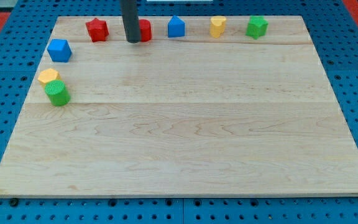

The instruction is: Slightly push the red star towards top of the board

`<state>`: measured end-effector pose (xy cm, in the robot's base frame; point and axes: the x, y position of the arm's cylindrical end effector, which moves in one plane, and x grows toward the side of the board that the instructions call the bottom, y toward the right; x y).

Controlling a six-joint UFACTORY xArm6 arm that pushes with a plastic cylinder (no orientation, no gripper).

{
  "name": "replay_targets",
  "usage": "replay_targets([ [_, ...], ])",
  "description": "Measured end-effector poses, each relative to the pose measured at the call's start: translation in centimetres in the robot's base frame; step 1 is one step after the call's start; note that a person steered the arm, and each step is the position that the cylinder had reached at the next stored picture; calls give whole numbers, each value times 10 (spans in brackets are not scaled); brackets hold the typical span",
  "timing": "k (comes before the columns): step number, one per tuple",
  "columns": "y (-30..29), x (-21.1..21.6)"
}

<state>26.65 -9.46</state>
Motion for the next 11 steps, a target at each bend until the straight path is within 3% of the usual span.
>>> replay_targets([
  [4, 14, -28],
  [6, -16, 53],
  [11, -106, 27],
])
